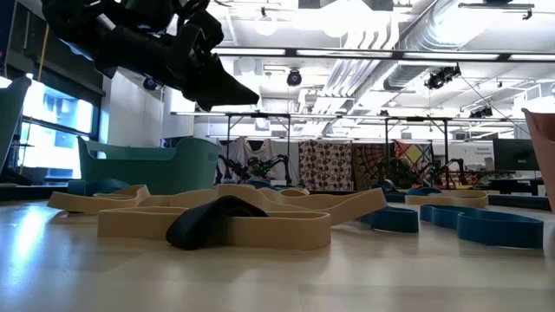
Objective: Sort rubber bands into baskets
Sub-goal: Put the black rubber band into the orange bin
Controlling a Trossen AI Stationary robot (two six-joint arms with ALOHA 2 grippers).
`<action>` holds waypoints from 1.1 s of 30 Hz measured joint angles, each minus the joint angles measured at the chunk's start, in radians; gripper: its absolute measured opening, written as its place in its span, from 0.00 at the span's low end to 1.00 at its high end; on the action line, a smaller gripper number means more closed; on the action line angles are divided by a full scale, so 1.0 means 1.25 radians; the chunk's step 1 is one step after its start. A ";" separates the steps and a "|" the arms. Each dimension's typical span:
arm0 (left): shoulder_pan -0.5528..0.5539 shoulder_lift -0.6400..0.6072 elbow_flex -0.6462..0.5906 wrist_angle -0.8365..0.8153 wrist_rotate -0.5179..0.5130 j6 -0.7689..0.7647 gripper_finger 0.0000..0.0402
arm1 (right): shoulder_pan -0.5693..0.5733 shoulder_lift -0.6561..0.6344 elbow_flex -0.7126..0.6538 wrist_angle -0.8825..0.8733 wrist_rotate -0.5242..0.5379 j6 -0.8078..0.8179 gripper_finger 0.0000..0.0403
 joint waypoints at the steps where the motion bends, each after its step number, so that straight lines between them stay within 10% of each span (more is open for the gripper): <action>1: 0.001 0.000 0.000 0.000 0.000 0.000 0.00 | 0.000 0.000 0.000 -0.004 -0.003 -0.001 0.00; 17: 0.005 0.000 0.000 0.001 0.000 0.002 0.00 | 0.000 -0.001 0.152 -0.291 0.007 0.014 0.26; 33: 0.004 0.000 0.000 -0.002 0.022 0.022 0.00 | -0.093 -0.002 0.302 -0.252 0.411 -0.245 0.37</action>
